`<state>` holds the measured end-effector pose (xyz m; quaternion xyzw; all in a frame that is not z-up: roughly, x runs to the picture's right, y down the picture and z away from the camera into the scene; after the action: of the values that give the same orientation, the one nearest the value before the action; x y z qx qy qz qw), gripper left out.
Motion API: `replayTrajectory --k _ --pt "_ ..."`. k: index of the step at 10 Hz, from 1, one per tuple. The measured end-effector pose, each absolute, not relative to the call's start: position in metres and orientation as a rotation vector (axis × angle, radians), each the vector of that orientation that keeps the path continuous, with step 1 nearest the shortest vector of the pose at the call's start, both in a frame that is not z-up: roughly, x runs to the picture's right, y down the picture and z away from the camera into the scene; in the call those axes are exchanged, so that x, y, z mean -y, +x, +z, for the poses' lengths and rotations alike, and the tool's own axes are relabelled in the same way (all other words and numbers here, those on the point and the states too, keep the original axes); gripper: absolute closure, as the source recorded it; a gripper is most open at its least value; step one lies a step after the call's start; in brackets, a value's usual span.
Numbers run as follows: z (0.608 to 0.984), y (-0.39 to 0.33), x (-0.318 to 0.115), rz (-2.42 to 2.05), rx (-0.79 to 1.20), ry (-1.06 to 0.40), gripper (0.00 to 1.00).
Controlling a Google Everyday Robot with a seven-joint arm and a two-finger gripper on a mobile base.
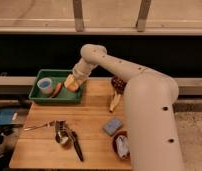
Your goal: Place apple in tray
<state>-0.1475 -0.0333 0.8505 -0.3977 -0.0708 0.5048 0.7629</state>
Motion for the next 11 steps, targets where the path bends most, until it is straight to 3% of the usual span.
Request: replayTrajectory --k 3,5,10,11 --pt "0.869 -0.152 0.019 1.069 0.085 -0.879 0.99" --pt "0.882 -0.155 0.018 1.072 0.071 -0.885 0.84" --pt "0.897 -0.163 0.024 1.06 0.06 -0.871 0.35" --pt "0.898 -0.161 0.025 1.063 0.058 -0.866 0.3"
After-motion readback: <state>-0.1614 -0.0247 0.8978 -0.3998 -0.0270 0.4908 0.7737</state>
